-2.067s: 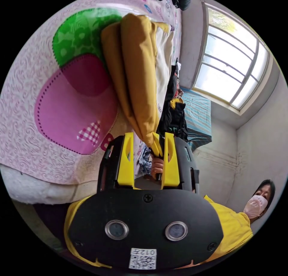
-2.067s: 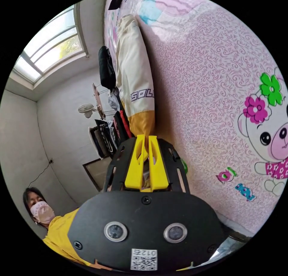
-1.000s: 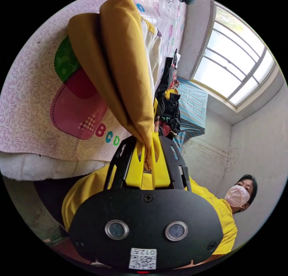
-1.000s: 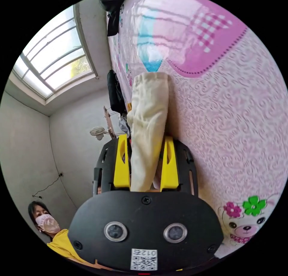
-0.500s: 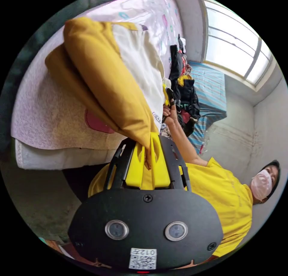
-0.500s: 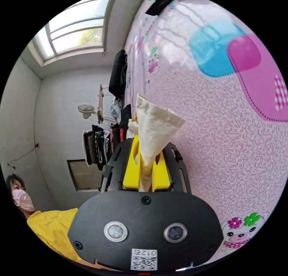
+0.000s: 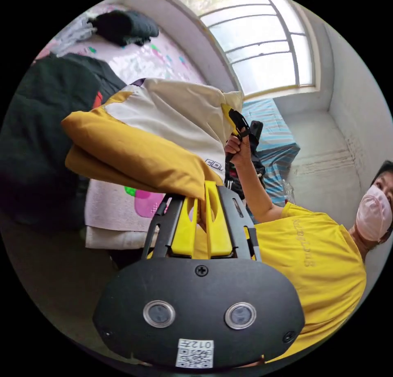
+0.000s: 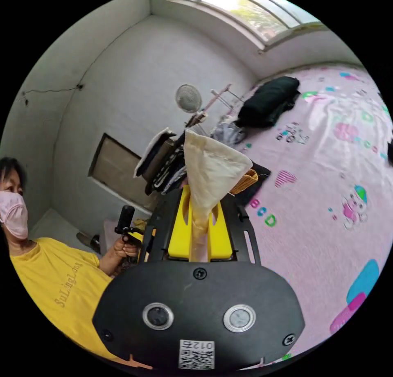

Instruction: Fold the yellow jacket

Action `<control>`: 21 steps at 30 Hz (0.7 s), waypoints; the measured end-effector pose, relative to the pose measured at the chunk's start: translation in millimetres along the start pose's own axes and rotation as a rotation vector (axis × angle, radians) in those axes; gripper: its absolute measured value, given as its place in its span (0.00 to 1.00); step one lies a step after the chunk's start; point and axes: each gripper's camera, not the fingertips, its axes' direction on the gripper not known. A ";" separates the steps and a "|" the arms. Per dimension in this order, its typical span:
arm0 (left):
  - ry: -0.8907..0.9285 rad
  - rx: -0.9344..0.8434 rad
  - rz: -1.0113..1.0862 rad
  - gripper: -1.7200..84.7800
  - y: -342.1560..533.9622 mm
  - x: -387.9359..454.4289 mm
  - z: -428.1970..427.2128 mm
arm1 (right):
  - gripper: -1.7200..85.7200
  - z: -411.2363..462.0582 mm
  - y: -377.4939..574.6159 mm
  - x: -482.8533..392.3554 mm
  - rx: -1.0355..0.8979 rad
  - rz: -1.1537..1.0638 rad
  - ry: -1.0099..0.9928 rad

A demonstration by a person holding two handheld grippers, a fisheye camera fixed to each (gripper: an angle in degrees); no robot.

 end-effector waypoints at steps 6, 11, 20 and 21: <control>-0.195 0.290 0.048 0.10 61.2 -3.4 -142.9 | 0.03 117.8 -78.0 -17.8 0.039 -0.110 -0.325; -0.262 0.418 -0.127 0.09 101.4 -119.9 -181.6 | 0.03 296.6 -101.8 66.9 -0.120 0.067 -0.343; 0.185 0.549 -0.446 0.09 205.5 -322.5 -131.9 | 0.04 388.4 -89.9 161.1 -0.296 0.257 -0.191; 0.194 0.553 -0.443 0.09 212.0 -330.7 -132.3 | 0.05 389.8 -91.6 162.4 -0.304 0.257 -0.186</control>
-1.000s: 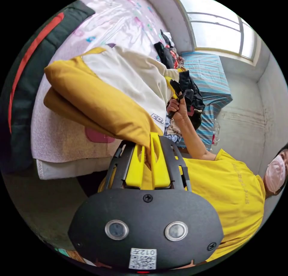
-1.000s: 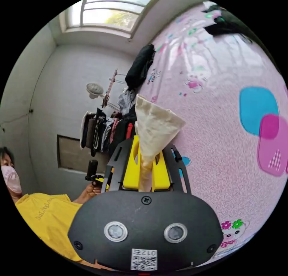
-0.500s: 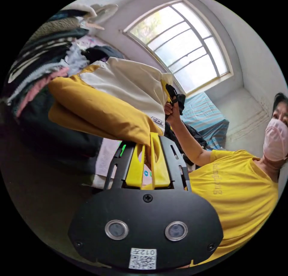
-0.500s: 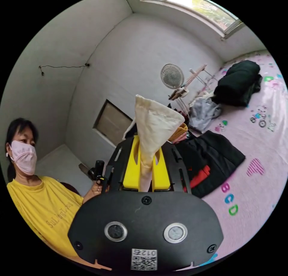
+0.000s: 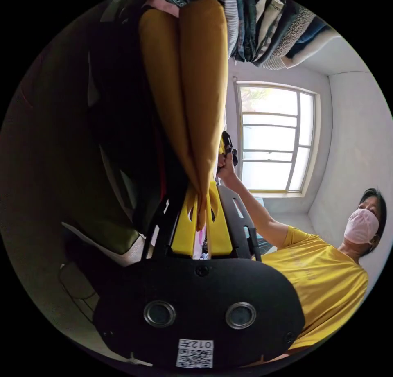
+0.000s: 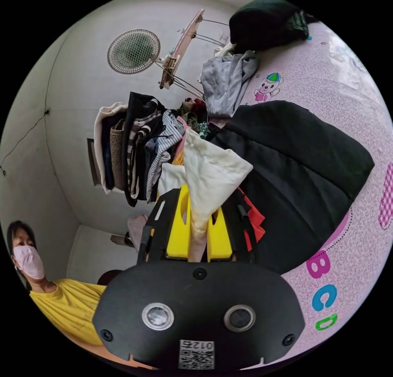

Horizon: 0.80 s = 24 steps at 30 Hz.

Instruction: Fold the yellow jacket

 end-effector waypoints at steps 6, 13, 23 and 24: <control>-0.023 -0.003 0.076 0.10 -0.7 -19.2 -46.2 | 0.07 3.3 -8.1 22.1 0.015 0.097 -0.039; -0.071 0.244 0.041 0.14 -23.9 -46.2 -153.3 | 0.08 -36.4 6.7 25.5 0.065 0.119 0.042; -0.029 0.258 -0.003 0.17 -88.2 -88.1 -199.8 | 0.07 -27.8 99.2 15.5 -0.083 0.049 -0.014; -0.027 0.263 -0.006 0.16 -92.3 -93.6 -202.6 | 0.07 -22.3 104.5 16.9 -0.104 0.055 -0.014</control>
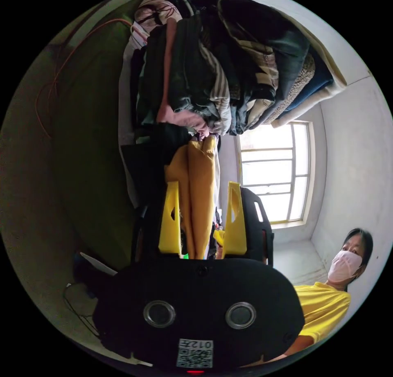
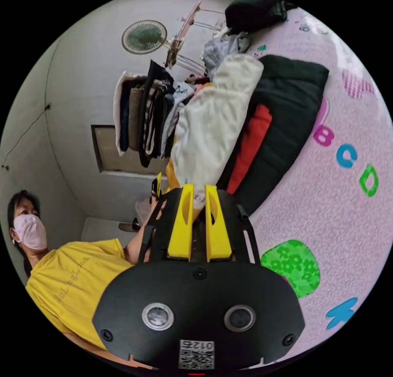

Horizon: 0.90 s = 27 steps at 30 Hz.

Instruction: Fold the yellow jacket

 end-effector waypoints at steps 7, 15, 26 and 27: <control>-0.031 0.019 0.020 0.05 -23.9 -4.8 -0.2 | 0.12 78.1 30.6 21.9 -0.244 0.085 -0.036; -0.020 0.019 0.104 0.03 -67.0 20.0 6.7 | 0.06 109.2 4.7 11.4 -0.235 0.070 -0.082; 0.005 -0.021 -0.089 0.03 -106.8 -65.5 24.2 | 0.05 119.8 0.0 51.9 -0.269 0.230 -0.129; 0.048 0.039 -0.095 0.03 -100.7 -70.8 19.3 | 0.05 119.1 0.8 53.1 -0.263 0.233 -0.143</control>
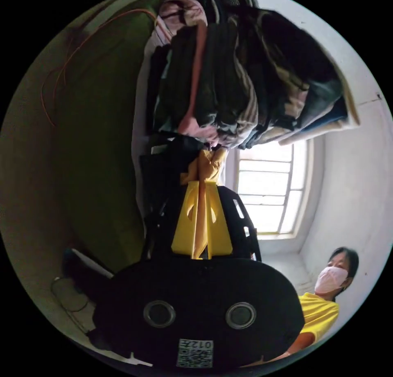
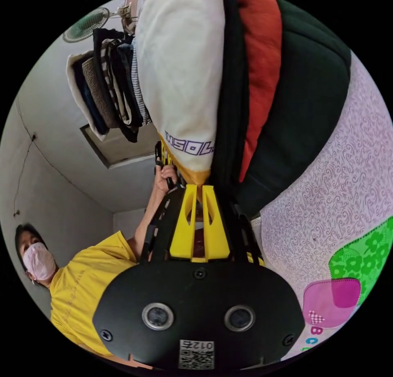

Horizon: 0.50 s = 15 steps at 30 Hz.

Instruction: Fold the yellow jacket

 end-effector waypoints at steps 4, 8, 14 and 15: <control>-0.132 0.193 0.141 0.03 13.2 50.1 -27.2 | 0.04 -8.3 4.6 -4.6 -0.019 -0.048 0.010; -0.420 0.153 0.501 0.03 20.1 168.2 9.5 | 0.03 -38.5 20.6 -19.9 0.097 -0.103 0.132; -0.502 -0.207 0.774 0.03 -19.6 263.8 195.2 | 0.03 -53.5 13.0 -64.6 0.230 -0.246 0.266; -0.545 -0.246 0.795 0.03 -32.7 271.0 233.3 | 0.03 -52.3 11.9 -69.0 0.234 -0.258 0.279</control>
